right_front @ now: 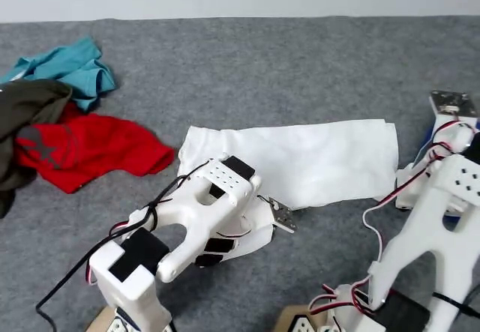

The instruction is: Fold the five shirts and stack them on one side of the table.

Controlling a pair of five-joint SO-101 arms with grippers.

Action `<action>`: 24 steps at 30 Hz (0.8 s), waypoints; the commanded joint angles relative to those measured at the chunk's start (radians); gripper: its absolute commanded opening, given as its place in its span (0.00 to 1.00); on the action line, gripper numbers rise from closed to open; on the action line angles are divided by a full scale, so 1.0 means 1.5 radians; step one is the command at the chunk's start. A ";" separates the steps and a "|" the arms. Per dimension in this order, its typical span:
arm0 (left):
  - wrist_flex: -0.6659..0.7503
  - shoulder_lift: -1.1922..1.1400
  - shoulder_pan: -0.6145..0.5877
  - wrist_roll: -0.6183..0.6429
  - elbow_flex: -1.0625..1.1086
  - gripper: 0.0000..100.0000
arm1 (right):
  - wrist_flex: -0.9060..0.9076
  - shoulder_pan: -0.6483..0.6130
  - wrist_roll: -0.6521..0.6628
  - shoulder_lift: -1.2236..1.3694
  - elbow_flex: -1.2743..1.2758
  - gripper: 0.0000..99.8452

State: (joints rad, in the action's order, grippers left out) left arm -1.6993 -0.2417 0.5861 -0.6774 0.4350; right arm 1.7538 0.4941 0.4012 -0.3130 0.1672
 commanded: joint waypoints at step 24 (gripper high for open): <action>-0.036 0.009 -0.002 -0.002 -0.119 0.09 | 0.016 -0.036 0.006 -0.018 -0.003 0.19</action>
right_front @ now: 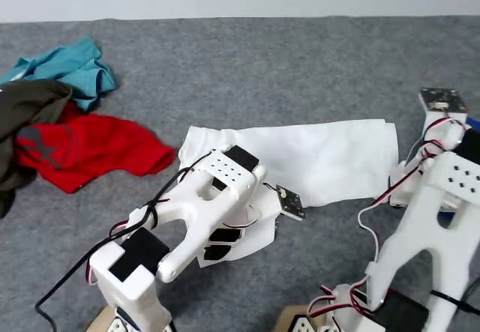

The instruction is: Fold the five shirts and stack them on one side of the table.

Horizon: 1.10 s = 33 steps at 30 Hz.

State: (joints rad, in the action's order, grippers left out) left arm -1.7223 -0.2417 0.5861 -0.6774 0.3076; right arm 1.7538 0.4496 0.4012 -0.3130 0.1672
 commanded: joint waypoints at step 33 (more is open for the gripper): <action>0.286 -0.125 -0.286 0.291 -0.352 0.02 | 0.004 -0.007 0.007 0.032 -0.004 0.19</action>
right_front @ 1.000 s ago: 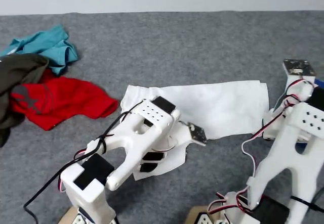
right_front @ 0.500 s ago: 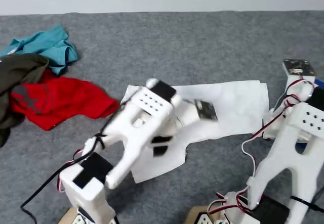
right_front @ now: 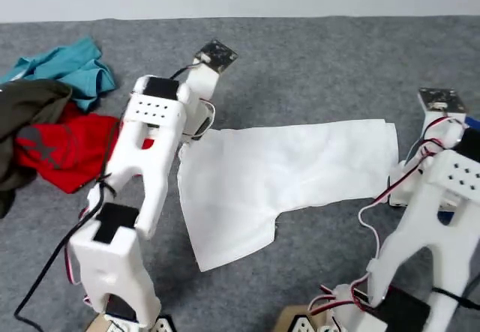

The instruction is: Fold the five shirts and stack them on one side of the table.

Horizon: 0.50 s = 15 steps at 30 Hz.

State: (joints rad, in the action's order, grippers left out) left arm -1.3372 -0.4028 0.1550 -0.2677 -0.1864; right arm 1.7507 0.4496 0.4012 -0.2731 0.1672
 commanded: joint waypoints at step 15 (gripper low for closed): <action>-0.014 -0.218 -0.095 0.012 -0.184 0.02 | 0.007 -0.007 0.007 0.017 -0.006 0.19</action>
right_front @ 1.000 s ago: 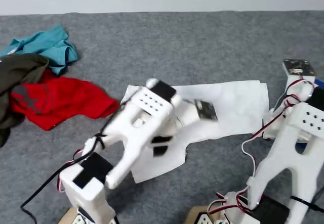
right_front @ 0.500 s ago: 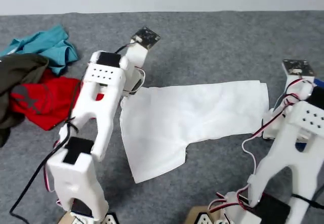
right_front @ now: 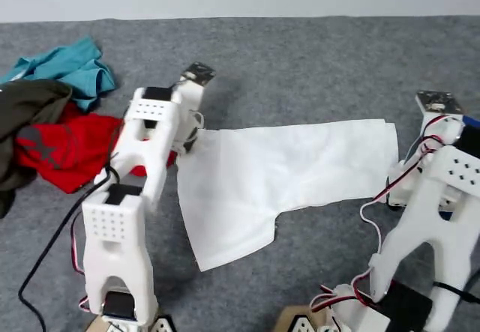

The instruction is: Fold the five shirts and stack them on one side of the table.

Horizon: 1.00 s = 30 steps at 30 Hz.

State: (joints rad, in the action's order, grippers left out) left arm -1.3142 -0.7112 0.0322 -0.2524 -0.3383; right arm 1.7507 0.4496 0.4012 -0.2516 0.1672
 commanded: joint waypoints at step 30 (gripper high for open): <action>-0.288 -0.250 0.074 0.004 -0.481 0.02 | 0.016 -0.007 0.006 -0.001 -0.004 0.19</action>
State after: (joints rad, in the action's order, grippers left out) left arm -1.7177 -1.0825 0.1841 -0.2478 -1.0012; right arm 1.7507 0.4496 0.4012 -0.2424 0.1672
